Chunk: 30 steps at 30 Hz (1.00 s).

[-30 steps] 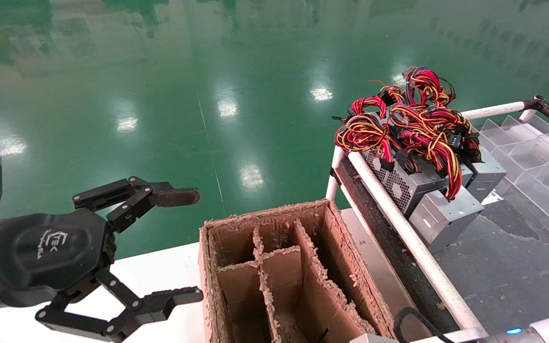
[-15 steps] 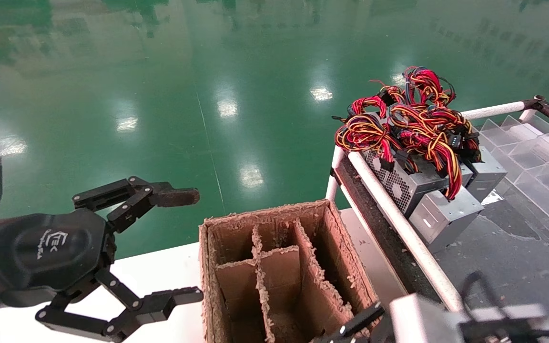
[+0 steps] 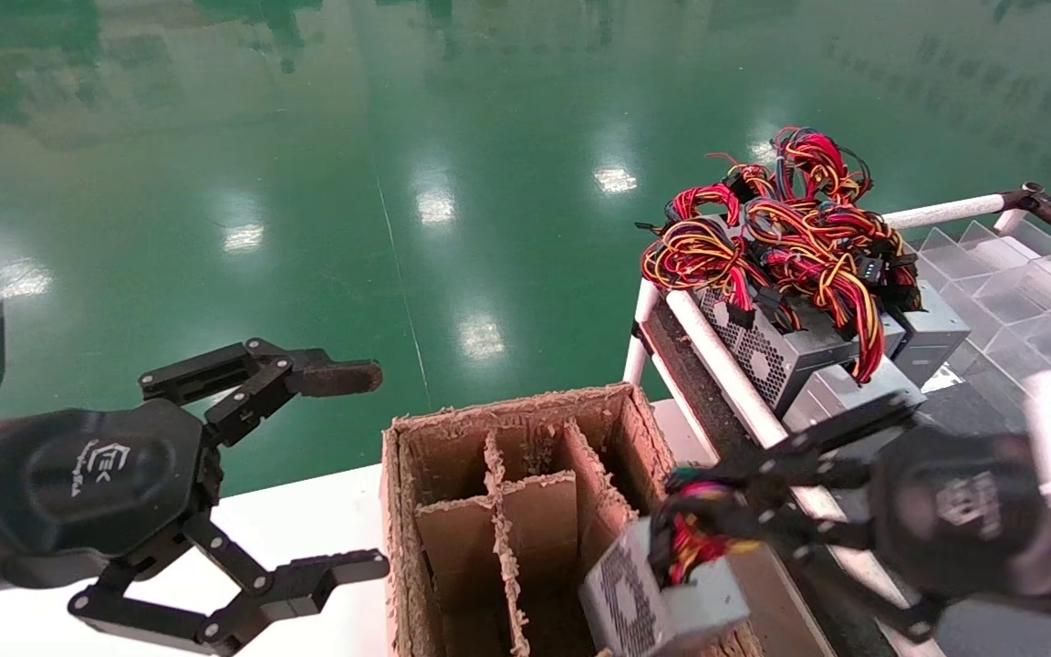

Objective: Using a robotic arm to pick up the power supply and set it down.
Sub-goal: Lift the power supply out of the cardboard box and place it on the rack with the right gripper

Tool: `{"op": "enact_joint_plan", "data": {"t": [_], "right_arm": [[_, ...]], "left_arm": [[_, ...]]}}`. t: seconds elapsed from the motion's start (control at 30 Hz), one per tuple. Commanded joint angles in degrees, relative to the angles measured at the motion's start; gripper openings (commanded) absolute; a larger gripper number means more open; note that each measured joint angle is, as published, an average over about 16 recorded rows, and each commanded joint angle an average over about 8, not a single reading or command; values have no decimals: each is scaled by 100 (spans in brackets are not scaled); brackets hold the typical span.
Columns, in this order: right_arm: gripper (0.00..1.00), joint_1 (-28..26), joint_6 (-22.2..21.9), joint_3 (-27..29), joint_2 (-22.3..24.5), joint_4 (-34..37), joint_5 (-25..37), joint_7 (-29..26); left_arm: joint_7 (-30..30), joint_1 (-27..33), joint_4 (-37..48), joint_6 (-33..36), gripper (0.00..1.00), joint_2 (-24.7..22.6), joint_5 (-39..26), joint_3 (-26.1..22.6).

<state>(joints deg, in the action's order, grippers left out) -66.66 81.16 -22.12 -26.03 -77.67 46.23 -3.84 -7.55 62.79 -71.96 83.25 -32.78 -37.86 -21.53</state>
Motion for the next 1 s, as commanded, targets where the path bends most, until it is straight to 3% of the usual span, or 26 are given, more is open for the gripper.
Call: {"op": "enact_joint_plan", "data": {"t": [0.03,0.5,0.77,1.0], "right_arm": [[0,-30,-7,117,151,1,-105,27],[0,-379,-173,819,1309,17,-411,41],[0,-89,-463,988,2143,97,-441,80],[0,222,-699,774,2771,295,-599,217]], "left_arm": [[0,0,0,0,100,0,0,0],[0,0,0,0,100,0,0,0],[0,0,0,0,100,0,0,-1],[0,0,0,0,100,0,1,-1]]}}
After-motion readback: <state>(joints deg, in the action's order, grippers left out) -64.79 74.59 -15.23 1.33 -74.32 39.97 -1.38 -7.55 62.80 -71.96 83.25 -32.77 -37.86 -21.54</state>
